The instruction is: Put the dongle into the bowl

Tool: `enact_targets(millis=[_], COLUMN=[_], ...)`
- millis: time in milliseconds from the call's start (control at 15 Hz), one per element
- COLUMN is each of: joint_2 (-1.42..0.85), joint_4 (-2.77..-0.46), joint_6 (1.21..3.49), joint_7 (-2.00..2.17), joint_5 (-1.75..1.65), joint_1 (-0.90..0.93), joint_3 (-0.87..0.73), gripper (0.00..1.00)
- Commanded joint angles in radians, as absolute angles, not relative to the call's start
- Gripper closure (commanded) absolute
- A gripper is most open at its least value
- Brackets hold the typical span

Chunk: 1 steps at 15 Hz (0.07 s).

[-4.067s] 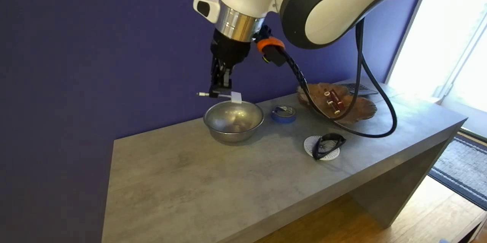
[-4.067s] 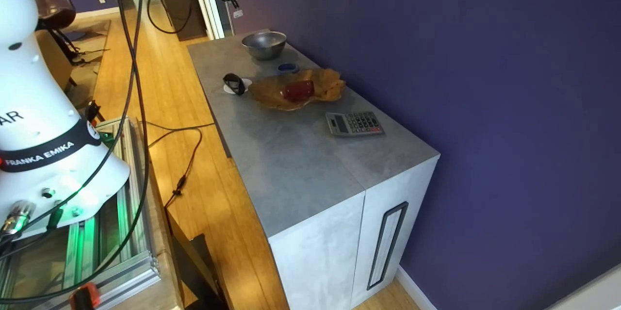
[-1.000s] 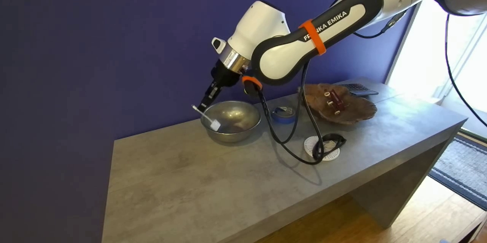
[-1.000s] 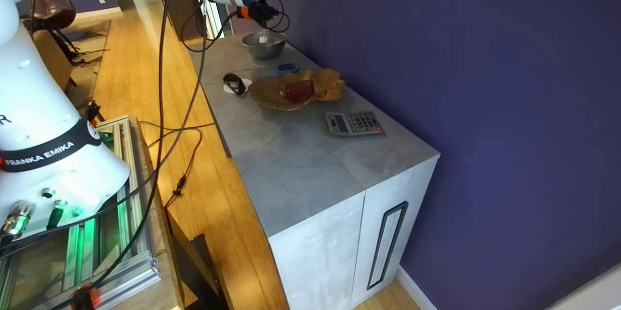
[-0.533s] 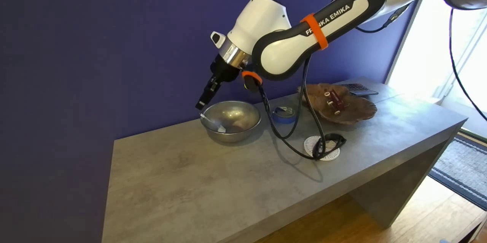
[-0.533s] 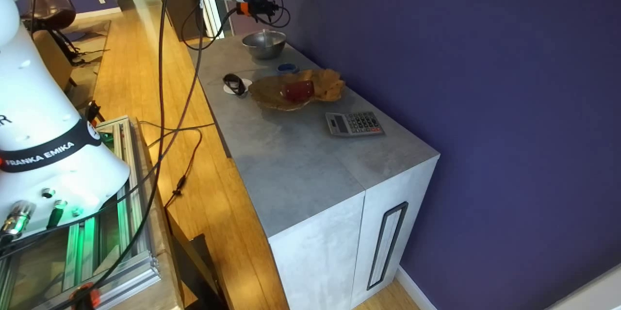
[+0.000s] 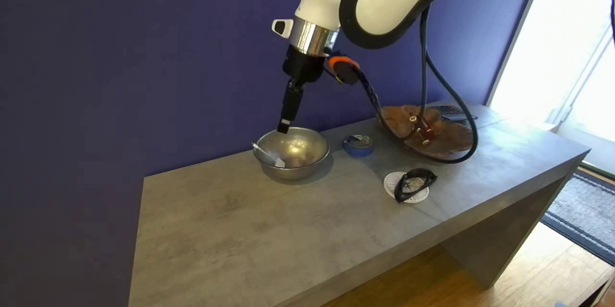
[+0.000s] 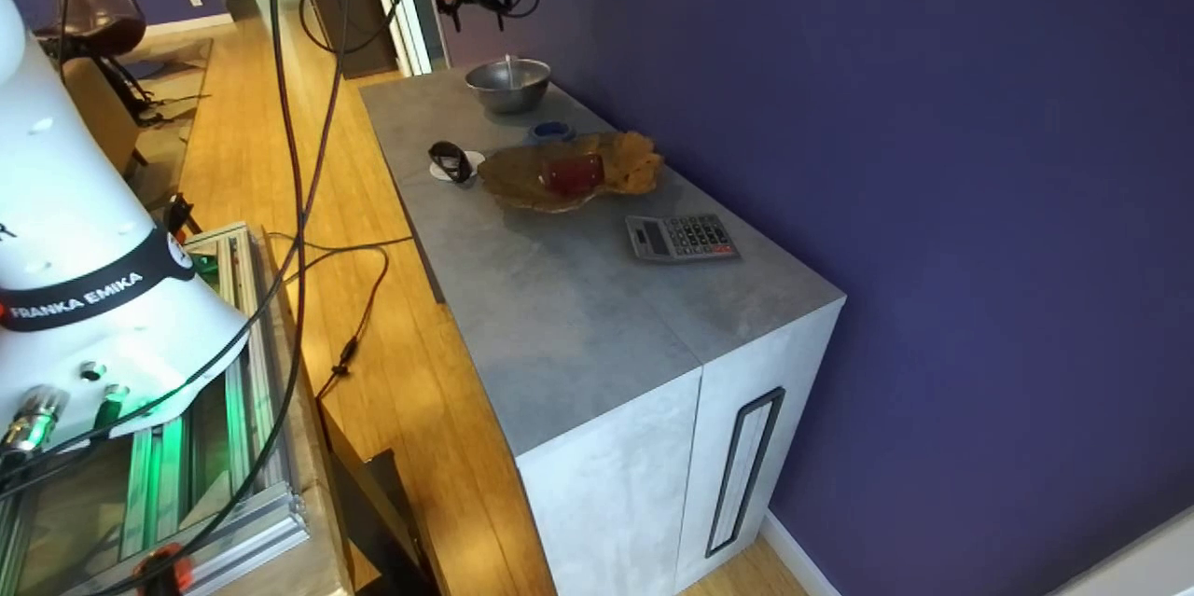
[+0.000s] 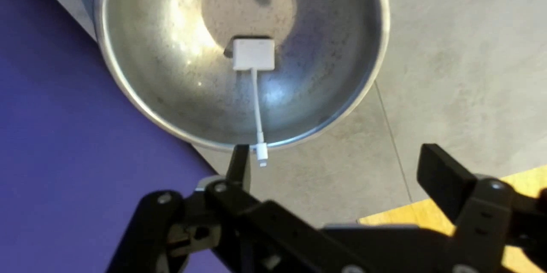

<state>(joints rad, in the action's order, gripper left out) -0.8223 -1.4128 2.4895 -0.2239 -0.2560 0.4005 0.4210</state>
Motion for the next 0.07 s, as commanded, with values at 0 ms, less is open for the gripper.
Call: enact_targets(millis=[0], joint_2=[-0.787], joint_4=[-1.453], joint_6=[2.49], joint_7=[-0.293], joint_5=[-0.212], joint_1=[0.404], joint_3=[0.414], gripper=[0.0])
